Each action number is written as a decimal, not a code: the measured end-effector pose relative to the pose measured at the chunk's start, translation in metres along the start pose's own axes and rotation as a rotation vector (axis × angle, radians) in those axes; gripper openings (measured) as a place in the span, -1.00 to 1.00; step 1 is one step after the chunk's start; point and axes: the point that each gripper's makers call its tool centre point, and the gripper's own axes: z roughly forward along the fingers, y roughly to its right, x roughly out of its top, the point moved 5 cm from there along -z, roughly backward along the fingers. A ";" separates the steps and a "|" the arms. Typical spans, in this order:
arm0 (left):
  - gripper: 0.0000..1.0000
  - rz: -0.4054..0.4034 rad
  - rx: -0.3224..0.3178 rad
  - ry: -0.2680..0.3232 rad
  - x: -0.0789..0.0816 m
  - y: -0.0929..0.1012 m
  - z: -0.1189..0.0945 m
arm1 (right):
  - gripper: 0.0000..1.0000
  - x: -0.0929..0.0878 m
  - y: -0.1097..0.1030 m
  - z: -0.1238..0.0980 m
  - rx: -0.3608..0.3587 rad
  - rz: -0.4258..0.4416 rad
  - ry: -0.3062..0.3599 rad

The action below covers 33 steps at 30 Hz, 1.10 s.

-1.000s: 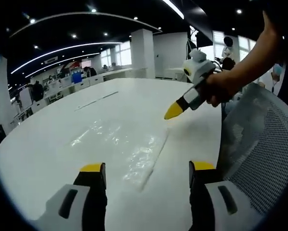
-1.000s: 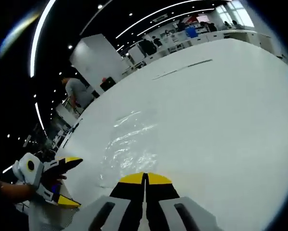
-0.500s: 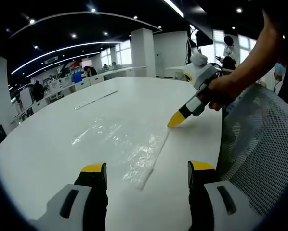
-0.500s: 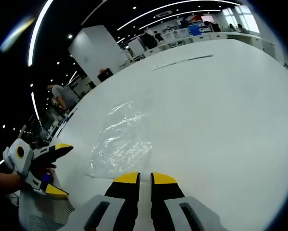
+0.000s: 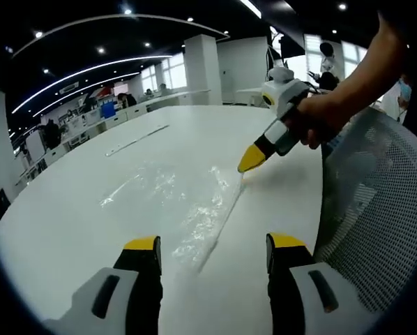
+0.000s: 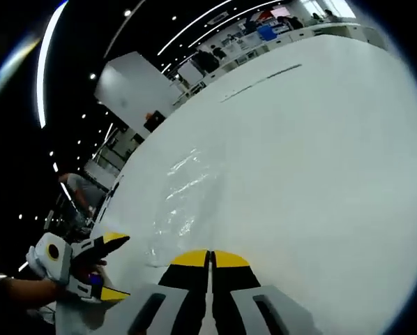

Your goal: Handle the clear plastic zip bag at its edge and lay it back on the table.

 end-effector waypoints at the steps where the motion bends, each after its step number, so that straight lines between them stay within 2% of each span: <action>1: 0.12 0.018 -0.002 -0.006 -0.001 0.000 0.001 | -1.00 0.000 -0.002 -0.001 0.004 0.002 0.007; 6: -0.03 0.076 -0.027 -0.045 -0.006 0.003 0.007 | -1.00 0.002 -0.014 -0.008 0.028 0.045 0.050; 13: -0.17 0.113 -0.027 -0.050 -0.003 0.005 0.013 | -1.00 0.002 -0.023 -0.016 0.031 0.132 0.089; 23: -0.29 0.149 -0.034 -0.061 -0.003 0.008 0.023 | -1.00 0.007 -0.024 -0.026 0.046 0.228 0.148; 28: -0.42 0.185 -0.026 -0.073 -0.003 0.006 0.025 | -1.00 0.009 -0.026 -0.030 0.061 0.268 0.161; 30: -0.53 0.229 -0.029 -0.096 -0.006 0.005 0.026 | -1.00 0.009 -0.026 -0.031 0.061 0.267 0.160; 33: -0.84 0.301 -0.009 -0.113 -0.004 0.005 0.024 | -1.00 0.008 -0.024 -0.034 0.056 0.273 0.160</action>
